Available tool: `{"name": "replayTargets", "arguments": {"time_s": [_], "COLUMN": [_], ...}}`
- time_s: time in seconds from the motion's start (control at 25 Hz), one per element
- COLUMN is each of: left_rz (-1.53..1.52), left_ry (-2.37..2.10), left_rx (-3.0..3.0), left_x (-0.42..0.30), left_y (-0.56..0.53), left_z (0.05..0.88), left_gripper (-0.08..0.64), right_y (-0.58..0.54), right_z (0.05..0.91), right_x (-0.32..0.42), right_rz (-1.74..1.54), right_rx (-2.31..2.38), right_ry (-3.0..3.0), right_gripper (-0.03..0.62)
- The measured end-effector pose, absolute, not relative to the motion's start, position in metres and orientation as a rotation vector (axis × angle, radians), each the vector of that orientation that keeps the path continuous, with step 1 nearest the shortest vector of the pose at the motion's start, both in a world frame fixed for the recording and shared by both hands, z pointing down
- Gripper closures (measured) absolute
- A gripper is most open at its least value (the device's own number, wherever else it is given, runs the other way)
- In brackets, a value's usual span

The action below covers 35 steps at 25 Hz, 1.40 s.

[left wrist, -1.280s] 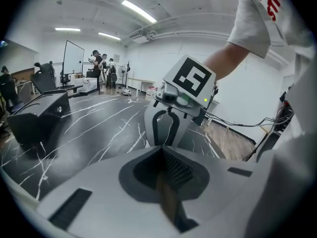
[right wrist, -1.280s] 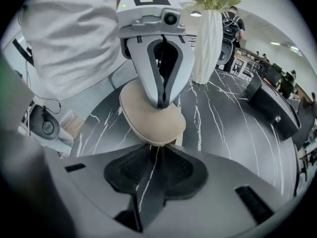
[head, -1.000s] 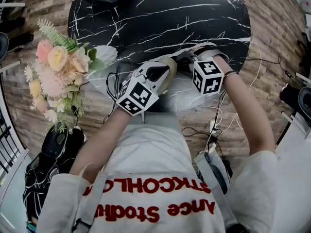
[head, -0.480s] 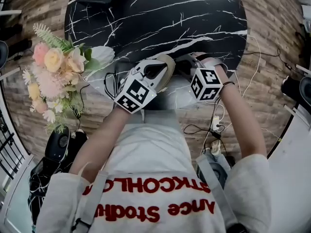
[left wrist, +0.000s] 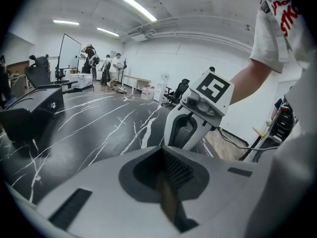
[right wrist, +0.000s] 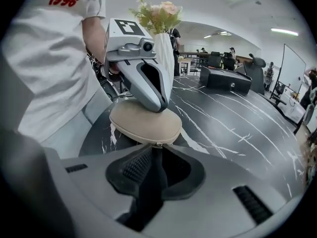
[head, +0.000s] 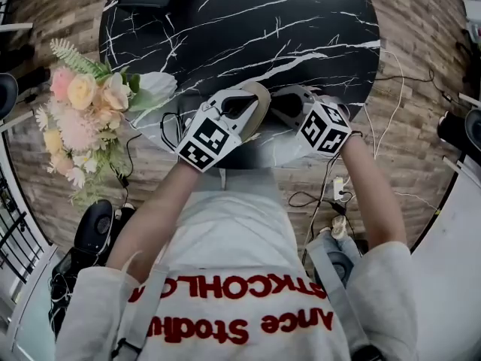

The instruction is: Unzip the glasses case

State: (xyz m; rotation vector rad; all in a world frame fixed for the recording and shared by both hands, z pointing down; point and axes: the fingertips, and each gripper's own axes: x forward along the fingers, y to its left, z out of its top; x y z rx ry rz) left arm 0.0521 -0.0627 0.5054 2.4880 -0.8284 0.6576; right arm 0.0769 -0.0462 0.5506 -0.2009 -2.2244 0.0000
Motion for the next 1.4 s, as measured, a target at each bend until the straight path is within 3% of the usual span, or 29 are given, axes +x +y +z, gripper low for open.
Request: {"name": "replayTargets", "arguments": {"time_s": [0.56,1.4], "left_rz": [0.632,0.547], "left_ry": [-0.826,-0.805], "left_rx": [2.491,2.539], "left_x": [0.052,0.049], "left_y": [-0.063,-0.061], "left_z": [0.506,0.504], "left_gripper": [0.558,0.558], "right_y": [-0.035,0.036], "right_z": [0.548,0.546], "right_x": [0.075,0.044], "right_rz": [-0.095,0.287], "right_rx": [-0.17,0.259], "right_ry": [-2.178,-2.259], "right_gripper": [0.555,0.561]}}
